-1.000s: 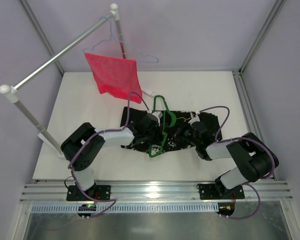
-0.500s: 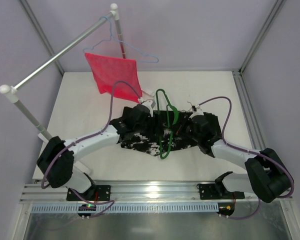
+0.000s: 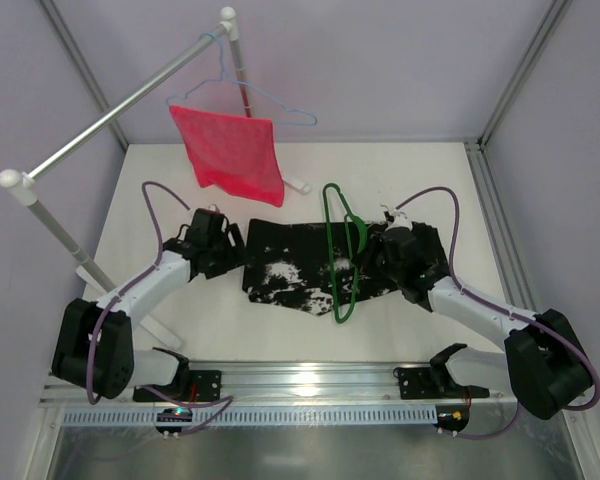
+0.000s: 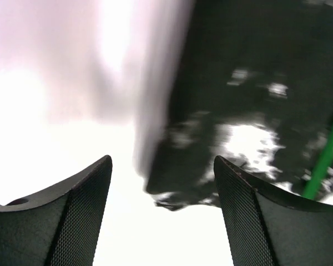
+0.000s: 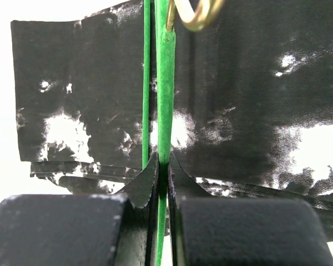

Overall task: Place the trousers on the hanger
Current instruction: Grab a hanger with the right arm, then place trousers on hanger

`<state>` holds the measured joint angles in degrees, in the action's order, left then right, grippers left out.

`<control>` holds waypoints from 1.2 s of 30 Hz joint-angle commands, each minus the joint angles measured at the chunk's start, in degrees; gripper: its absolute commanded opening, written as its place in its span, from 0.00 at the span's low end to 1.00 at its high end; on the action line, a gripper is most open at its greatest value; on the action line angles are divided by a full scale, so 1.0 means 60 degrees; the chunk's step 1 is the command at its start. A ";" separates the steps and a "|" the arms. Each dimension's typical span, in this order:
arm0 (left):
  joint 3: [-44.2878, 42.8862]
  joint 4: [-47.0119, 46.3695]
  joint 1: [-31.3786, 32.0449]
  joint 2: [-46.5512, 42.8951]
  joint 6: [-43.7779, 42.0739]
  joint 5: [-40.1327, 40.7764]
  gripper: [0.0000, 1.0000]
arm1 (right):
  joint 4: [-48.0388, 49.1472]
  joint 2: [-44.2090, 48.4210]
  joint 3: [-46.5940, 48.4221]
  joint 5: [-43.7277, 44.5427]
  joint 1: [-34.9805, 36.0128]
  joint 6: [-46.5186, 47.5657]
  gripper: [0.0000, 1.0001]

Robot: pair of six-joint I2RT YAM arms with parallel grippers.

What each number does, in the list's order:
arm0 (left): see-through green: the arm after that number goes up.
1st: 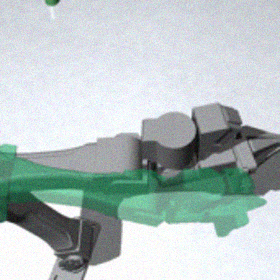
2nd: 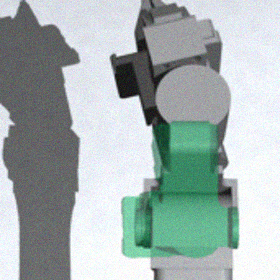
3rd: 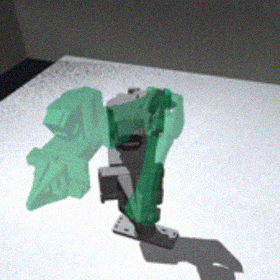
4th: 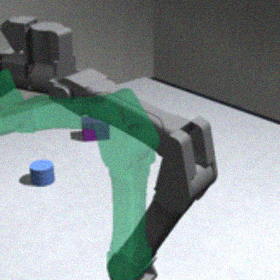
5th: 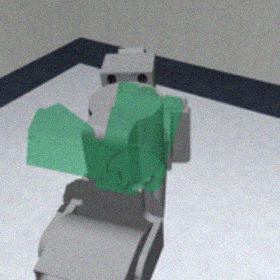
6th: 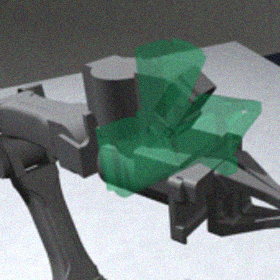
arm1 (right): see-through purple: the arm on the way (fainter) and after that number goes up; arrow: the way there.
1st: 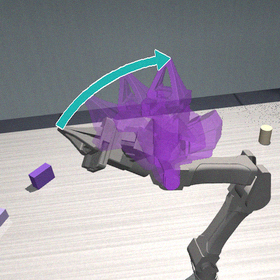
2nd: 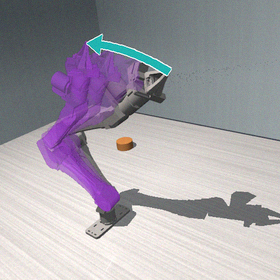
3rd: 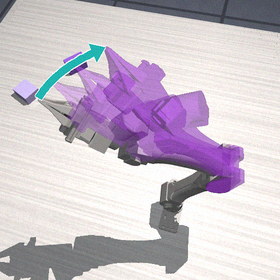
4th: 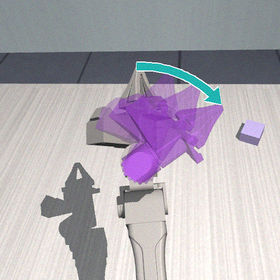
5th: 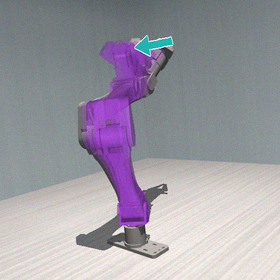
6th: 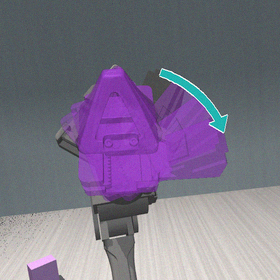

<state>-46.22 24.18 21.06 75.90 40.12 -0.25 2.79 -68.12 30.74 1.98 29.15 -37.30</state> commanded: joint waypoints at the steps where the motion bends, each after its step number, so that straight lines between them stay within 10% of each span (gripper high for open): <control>1: 0.0772 -0.0119 -0.0550 -0.0388 0.0709 -0.0266 0.76 | -0.0655 0.0176 0.0296 0.0447 -0.0068 0.0562 0.04; 19: 0.2210 -0.3225 -0.0624 0.0722 0.1619 -0.2082 0.73 | -0.2076 0.0587 0.1088 0.0299 -0.0244 0.1192 0.04; 22: 0.2049 -0.3444 -0.0639 0.1191 0.1546 -0.2477 0.60 | -0.1929 0.0469 0.0796 0.0680 -0.0258 0.1251 0.04; 25: 0.1800 -0.3314 -0.0639 0.1237 0.1255 -0.2464 0.12 | -0.1871 0.0483 0.0590 0.0871 -0.0258 0.1266 0.04; 27: 0.1320 -0.2572 -0.0624 0.1179 0.1006 -0.2128 0.01 | -0.1885 0.0586 0.0531 0.0973 -0.0273 0.1163 0.04; 36: -0.0251 -0.0734 -0.0683 0.0110 0.0272 -0.0733 0.01 | -0.1330 0.0660 -0.0084 0.1106 0.0108 0.0139 0.04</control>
<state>-44.14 16.53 17.54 80.55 44.60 -9.82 -5.89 -64.49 31.99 5.06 28.86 -35.09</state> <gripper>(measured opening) 0.014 0.063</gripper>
